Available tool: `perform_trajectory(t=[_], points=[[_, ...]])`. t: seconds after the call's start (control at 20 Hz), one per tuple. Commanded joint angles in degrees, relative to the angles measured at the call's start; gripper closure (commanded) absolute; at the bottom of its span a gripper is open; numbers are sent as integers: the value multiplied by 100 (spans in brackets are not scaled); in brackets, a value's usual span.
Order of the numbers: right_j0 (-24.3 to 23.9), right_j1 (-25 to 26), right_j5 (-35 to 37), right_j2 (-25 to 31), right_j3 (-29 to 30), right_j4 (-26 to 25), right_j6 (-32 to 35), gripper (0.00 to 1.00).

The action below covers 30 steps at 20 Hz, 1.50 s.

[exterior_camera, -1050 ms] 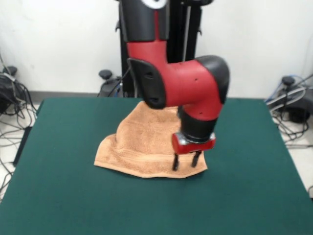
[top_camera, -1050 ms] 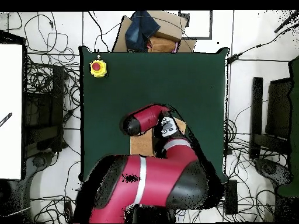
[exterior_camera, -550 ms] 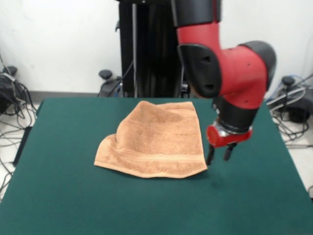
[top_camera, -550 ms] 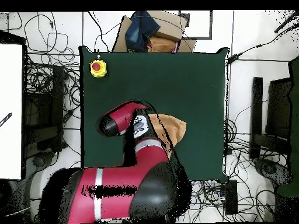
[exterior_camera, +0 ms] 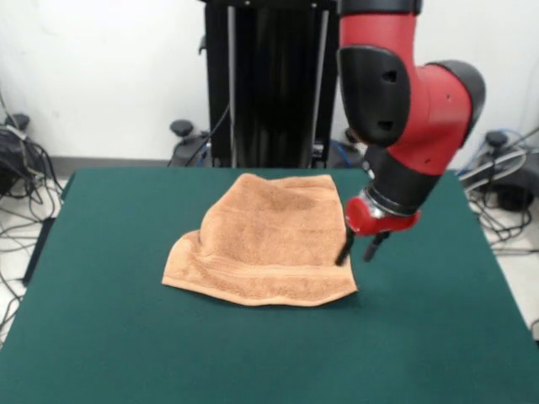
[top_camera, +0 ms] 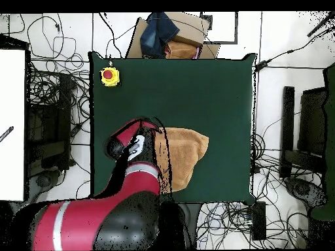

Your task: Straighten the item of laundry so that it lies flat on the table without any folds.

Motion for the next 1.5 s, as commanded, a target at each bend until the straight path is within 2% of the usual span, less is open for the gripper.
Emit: perform_trajectory(t=[0.05, 0.25, 0.4, 0.55, 0.8, 0.9, 1.1, 1.3, 1.5], points=[[769, 777, 926, -1613, -269, 337, 2672, 0], [762, 1080, 703, -1542, -521, 583, 2678, 0], [930, 1323, 1014, -1768, -771, 680, 2832, 0], [994, 1384, 1105, -1883, -779, 743, 2800, 0], [933, 1771, 1060, -1930, -1244, 939, 2851, 0], [985, 1961, 1276, -2042, -1461, 1048, 2906, 0], [1027, 2030, 1427, -2134, -1603, 1239, 2835, 0], [833, 1941, 1357, -1869, -1745, 1487, 2533, 0], [855, 2002, 1598, -1792, -1979, 1731, 2484, 0]])
